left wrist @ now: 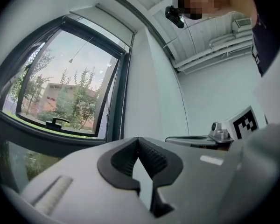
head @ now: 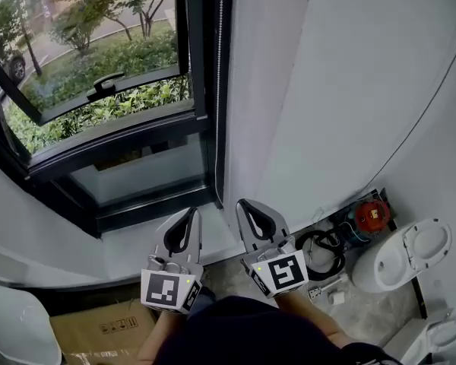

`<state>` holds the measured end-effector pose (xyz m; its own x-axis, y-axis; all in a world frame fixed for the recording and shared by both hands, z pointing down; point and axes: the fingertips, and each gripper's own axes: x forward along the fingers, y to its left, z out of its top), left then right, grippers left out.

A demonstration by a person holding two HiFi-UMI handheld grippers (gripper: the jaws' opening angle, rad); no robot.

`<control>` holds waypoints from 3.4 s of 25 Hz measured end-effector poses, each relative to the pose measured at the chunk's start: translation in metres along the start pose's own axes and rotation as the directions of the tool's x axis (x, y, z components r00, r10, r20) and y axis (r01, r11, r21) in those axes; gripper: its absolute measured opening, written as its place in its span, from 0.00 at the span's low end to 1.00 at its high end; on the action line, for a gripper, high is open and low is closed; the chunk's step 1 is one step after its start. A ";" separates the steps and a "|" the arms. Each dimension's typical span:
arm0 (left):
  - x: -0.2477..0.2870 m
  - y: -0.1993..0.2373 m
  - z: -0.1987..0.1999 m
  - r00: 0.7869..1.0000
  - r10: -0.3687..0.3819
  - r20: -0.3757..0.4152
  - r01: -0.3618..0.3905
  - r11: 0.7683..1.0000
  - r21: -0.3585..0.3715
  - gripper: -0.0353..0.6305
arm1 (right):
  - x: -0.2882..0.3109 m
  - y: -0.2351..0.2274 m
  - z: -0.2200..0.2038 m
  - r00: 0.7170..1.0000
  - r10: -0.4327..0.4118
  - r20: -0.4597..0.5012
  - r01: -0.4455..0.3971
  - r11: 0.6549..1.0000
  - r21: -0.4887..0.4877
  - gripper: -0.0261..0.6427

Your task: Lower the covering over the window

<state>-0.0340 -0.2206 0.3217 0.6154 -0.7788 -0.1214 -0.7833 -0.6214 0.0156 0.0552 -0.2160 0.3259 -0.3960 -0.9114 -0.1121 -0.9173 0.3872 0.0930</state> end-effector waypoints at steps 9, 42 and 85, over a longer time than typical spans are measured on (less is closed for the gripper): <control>0.081 0.058 -0.002 0.983 -0.182 0.011 0.182 0.983 -0.016 0.06 | 0.084 -0.022 -0.005 0.987 -0.158 0.005 0.158 0.987 -0.020 0.06; 0.247 0.079 -0.043 0.890 -0.451 -0.076 0.449 0.893 -0.042 0.18 | 0.156 -0.064 -0.012 0.935 -0.354 0.015 0.355 0.933 -0.057 0.06; 0.125 0.022 -0.047 0.863 -0.491 -0.118 0.456 0.858 -0.238 0.08 | 0.075 -0.031 0.026 0.996 -0.042 0.078 0.043 0.999 -0.006 0.06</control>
<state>0.0302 -0.3357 0.3530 0.9263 -0.3769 0.0050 -0.3706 -0.9082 0.1943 0.0525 -0.2929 0.2892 -0.3589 -0.9133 -0.1927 -0.9332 0.3468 0.0945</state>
